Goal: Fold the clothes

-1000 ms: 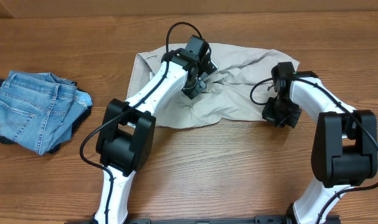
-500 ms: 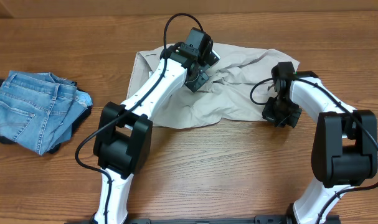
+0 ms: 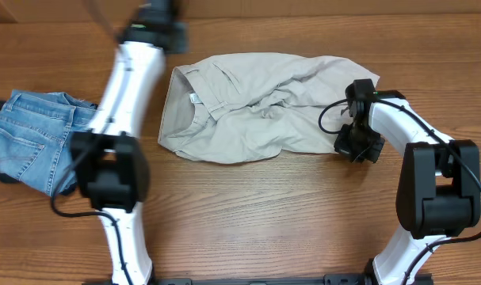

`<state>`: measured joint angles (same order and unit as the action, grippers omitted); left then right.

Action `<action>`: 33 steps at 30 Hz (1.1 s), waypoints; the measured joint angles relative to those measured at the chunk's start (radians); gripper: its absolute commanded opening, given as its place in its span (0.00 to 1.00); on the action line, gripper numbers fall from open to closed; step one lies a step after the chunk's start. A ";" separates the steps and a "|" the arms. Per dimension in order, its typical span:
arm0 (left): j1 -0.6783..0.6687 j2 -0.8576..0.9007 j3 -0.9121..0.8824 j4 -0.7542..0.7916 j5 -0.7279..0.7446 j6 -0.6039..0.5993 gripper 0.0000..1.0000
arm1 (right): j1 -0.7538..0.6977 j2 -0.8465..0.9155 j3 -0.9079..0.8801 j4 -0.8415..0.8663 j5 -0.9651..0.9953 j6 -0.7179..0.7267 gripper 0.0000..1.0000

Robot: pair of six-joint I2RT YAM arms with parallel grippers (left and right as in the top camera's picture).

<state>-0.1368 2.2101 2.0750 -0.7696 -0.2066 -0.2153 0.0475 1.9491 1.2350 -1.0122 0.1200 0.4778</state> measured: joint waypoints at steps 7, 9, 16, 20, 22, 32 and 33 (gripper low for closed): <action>0.056 0.000 0.002 -0.293 0.211 0.255 0.55 | 0.000 0.000 -0.001 0.003 0.000 -0.003 0.04; -0.029 0.000 0.002 -0.314 0.220 0.354 0.64 | 0.000 0.000 -0.001 0.003 0.000 -0.003 0.04; -0.309 0.000 -0.008 -0.252 0.203 0.594 0.70 | 0.000 0.000 -0.001 0.006 0.000 -0.003 0.04; -0.308 0.035 -0.023 -0.241 0.211 0.636 0.54 | 0.000 0.000 -0.001 0.008 0.001 -0.003 0.04; -0.309 0.090 -0.027 -0.248 0.227 0.645 0.64 | 0.000 0.000 -0.001 0.008 0.000 -0.004 0.05; -0.335 0.117 -0.041 -0.122 0.082 0.631 0.04 | 0.000 0.000 -0.001 0.016 0.003 -0.003 0.05; -0.333 0.117 -0.046 -0.015 -0.032 0.589 0.04 | 0.000 0.000 -0.001 0.009 0.003 -0.003 0.05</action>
<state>-0.4698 2.3276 2.0289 -0.7849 -0.2390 0.3740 0.0475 1.9488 1.2339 -1.0031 0.1226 0.4744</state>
